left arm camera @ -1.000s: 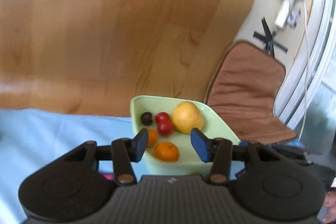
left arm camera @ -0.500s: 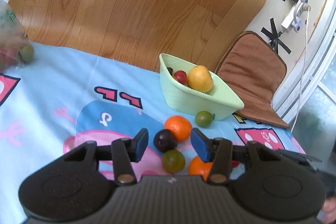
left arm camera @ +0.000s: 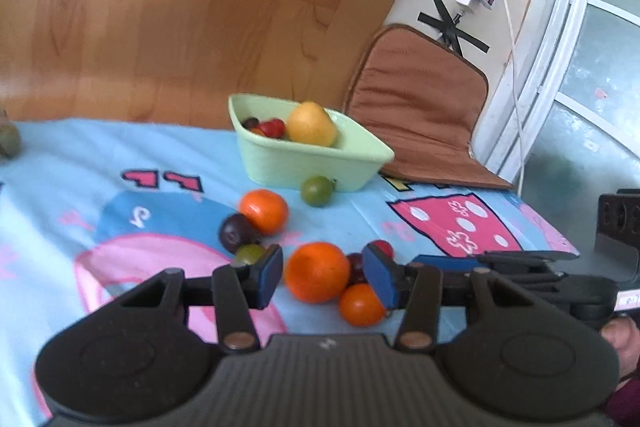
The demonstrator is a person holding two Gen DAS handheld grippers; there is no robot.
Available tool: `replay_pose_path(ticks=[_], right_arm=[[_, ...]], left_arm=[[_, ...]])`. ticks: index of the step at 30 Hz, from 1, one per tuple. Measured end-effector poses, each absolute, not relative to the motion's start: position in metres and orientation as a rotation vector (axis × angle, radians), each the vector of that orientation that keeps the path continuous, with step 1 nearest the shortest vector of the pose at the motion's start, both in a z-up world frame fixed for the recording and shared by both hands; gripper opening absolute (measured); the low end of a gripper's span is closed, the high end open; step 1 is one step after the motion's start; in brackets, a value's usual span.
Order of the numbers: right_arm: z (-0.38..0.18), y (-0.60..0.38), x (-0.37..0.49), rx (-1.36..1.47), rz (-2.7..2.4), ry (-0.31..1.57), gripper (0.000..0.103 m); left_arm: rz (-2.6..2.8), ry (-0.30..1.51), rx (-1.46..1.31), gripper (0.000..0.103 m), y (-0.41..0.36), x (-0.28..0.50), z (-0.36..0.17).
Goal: Organize fruits
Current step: 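Grasp a small orange with the left gripper while the right grasps a dark purple tomato, then carry both fruits over the green bowl and open both grippers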
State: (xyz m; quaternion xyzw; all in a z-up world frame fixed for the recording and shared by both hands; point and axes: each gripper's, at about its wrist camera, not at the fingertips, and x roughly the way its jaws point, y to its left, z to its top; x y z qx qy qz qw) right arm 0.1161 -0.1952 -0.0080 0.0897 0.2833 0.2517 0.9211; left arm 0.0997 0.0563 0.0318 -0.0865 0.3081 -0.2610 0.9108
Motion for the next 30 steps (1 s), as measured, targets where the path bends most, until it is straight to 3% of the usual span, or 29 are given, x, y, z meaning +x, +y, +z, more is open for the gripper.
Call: replay_pose_path(ticks=[10, 14, 18, 21, 30], right_arm=[[-0.012, -0.191, 0.142, 0.312, 0.584, 0.660, 0.034], [-0.015, -0.192, 0.151, 0.395, 0.623, 0.711, 0.033], [-0.016, -0.189, 0.153, 0.418, 0.641, 0.719, 0.033], [-0.016, -0.192, 0.155, 0.425, 0.618, 0.720, 0.022], [0.009, -0.209, 0.148, 0.440, 0.600, 0.607, 0.022]], left_arm=[[-0.566, 0.732, -0.287, 0.053, 0.060, 0.119, 0.014], [-0.551, 0.730, -0.328, 0.040, 0.067, 0.123, 0.012], [-0.548, 0.714, -0.334, 0.039, 0.069, 0.123, 0.011], [-0.546, 0.704, -0.307, 0.039, 0.066, 0.120, 0.013], [-0.587, 0.639, -0.351, 0.039, 0.068, 0.124, 0.041]])
